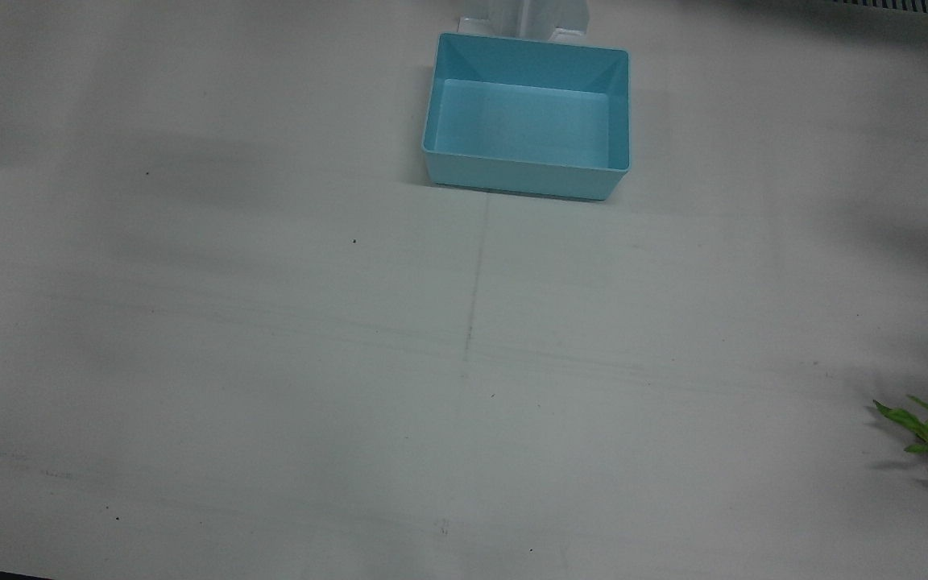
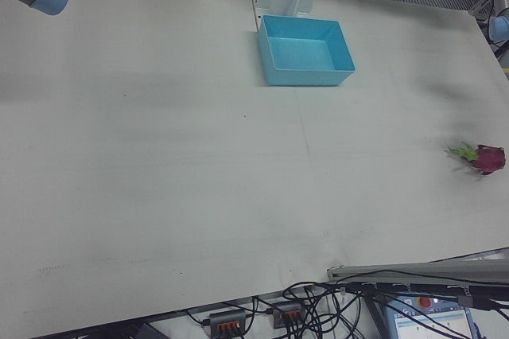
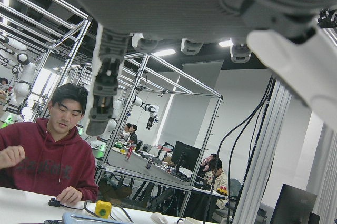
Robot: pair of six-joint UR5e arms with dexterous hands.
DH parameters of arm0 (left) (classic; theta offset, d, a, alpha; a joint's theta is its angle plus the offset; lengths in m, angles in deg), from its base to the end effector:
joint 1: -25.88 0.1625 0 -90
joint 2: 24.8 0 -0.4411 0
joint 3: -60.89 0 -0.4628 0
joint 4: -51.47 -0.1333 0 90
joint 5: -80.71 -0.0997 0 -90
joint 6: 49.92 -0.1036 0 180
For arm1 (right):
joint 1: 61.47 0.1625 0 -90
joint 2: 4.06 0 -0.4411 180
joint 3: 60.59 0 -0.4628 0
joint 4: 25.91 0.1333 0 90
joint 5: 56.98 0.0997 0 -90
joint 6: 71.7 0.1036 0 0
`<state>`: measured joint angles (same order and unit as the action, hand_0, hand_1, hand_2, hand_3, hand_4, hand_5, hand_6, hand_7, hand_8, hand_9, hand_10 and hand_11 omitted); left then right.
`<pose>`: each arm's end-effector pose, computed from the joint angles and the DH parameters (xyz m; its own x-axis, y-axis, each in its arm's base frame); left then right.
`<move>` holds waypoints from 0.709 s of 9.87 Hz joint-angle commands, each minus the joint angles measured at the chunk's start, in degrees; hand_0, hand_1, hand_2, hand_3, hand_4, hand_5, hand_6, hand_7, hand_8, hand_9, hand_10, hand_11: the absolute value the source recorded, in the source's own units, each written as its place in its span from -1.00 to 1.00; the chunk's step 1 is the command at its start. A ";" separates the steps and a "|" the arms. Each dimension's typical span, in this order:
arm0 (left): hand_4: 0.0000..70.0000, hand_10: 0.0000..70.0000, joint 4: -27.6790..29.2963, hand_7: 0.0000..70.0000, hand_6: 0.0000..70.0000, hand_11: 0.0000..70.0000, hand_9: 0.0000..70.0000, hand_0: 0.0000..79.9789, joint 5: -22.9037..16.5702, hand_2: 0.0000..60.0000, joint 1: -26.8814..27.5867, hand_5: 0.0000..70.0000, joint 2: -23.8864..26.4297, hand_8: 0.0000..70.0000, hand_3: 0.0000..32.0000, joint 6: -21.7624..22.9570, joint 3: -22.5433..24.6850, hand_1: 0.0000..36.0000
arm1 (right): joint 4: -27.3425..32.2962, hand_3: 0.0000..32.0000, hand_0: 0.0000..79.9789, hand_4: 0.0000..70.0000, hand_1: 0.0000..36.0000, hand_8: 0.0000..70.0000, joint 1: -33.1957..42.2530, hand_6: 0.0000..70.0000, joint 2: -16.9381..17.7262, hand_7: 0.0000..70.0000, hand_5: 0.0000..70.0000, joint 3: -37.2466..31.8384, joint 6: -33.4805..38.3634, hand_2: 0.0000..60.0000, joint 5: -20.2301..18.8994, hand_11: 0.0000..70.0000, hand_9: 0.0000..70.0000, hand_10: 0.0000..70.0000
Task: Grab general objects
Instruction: 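Move the left hand toward the pink dragon fruit at the table edge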
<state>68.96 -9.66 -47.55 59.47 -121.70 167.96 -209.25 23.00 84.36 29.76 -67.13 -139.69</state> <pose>0.0293 -0.5636 0.5478 -0.4298 0.3482 -0.8331 0.8659 0.4205 -0.2710 0.0904 -0.5864 0.6900 -0.9965 -0.0325 -0.0765 0.0773 -0.0220 -0.9968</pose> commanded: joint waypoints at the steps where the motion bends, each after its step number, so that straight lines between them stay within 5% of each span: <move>1: -1.00 -1.00 4.38 -0.81 -1.00 -1.00 -1.00 0.35 3.34 -1.00 1.88 -1.00 -0.85 -0.86 1.00 -1.08 -1.96 -0.10 | 0.00 -1.00 -1.00 -1.00 -1.00 -1.00 0.00 -1.00 0.00 -1.00 -1.00 0.00 0.00 -1.00 0.00 -1.00 -1.00 -1.00; 4: -1.00 -1.00 5.45 -0.73 -1.00 -1.00 -0.99 0.40 8.16 -1.00 11.96 -1.00 -1.30 -0.86 1.00 -4.93 -1.87 0.01 | -0.08 -1.00 -1.00 -1.00 -1.00 -1.00 0.00 -1.00 0.00 -1.00 -1.00 0.00 0.00 -1.00 0.00 -1.00 -1.00 -1.00; 7: -1.00 -1.00 9.72 -0.72 -1.00 -1.00 -0.99 0.31 12.73 -1.00 13.75 -0.94 -0.43 -0.84 1.00 -6.70 -5.79 -0.14 | 0.00 -1.00 -1.00 -1.00 -1.00 -1.00 0.00 -1.00 0.00 -1.00 -1.00 0.00 0.00 -1.00 0.00 -1.00 -1.00 -1.00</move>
<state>74.58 -1.25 -36.31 58.33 -126.31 165.79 -209.27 23.00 84.35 29.78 -67.13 -139.69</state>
